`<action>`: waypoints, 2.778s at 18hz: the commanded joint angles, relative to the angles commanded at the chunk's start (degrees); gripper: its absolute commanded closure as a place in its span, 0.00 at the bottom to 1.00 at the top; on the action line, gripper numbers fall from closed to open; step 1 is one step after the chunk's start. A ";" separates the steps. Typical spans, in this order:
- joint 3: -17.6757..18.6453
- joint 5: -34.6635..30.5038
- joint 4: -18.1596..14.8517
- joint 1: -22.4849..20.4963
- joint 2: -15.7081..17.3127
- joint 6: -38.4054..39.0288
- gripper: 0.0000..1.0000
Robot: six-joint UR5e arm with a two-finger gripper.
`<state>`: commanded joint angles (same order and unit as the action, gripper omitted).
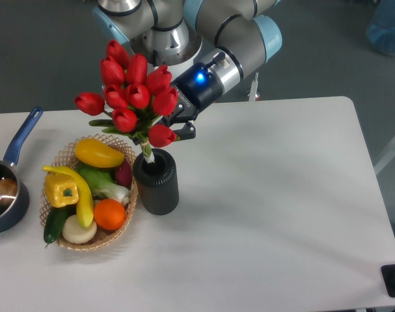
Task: Insert the flowers into the vase
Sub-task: 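Lower the tulip stems into the opening of the dark grey vase, then push the tulips further down into the vase with the gripper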
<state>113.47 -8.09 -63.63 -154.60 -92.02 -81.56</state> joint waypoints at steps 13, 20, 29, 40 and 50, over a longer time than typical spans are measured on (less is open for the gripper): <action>0.52 -0.09 0.00 0.00 -2.99 -2.19 1.00; 1.93 -0.09 0.00 -0.61 -4.66 -3.16 1.00; 5.45 -0.44 -0.09 -0.70 -5.01 -8.79 1.00; 6.94 -0.88 -0.09 -0.18 -7.03 -12.74 1.00; 7.03 -0.97 -0.09 -0.79 -8.62 -14.50 0.76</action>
<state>120.50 -9.05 -63.72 -155.39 -100.63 -96.06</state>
